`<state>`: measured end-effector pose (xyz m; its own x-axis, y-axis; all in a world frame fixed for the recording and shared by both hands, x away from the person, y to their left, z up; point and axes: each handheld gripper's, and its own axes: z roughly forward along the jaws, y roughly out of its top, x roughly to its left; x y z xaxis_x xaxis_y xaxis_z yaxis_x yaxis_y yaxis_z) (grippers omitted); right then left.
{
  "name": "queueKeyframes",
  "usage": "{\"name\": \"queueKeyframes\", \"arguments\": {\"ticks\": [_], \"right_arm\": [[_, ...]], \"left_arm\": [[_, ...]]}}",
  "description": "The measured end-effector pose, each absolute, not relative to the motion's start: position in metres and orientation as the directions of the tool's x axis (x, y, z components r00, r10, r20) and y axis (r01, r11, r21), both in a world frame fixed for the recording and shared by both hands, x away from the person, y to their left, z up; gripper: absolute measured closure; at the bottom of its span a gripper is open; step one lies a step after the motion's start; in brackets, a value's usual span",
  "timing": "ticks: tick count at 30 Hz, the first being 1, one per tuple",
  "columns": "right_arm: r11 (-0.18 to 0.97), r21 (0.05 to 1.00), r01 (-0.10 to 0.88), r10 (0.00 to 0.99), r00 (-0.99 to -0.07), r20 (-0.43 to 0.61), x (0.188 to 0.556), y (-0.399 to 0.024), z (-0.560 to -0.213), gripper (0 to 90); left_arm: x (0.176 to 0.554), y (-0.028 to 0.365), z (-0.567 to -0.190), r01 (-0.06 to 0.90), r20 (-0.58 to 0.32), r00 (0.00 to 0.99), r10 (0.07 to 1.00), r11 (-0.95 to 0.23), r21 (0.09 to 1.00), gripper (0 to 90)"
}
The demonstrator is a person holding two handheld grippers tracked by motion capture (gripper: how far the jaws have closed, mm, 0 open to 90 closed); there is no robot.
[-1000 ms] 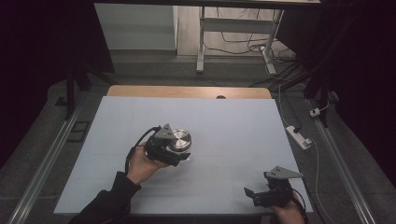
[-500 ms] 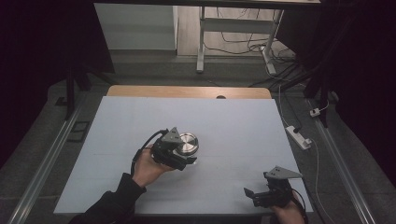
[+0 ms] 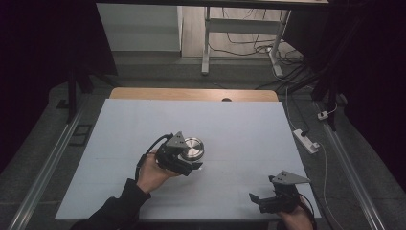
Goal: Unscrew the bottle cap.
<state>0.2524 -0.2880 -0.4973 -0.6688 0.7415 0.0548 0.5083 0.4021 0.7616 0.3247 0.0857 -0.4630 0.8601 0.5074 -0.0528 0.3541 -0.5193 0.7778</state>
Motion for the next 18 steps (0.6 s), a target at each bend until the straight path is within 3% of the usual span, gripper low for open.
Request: {"name": "queueKeyframes", "arguments": {"ticks": [18], "right_arm": [[0.368, 0.83, 0.42, 0.677, -0.733, 0.07, 0.257, -0.262, -0.478, 0.0]], "left_arm": [[0.324, 0.084, -0.467, 0.344, -0.055, 0.871, 0.489, -0.525, 0.779, 15.6]]}}
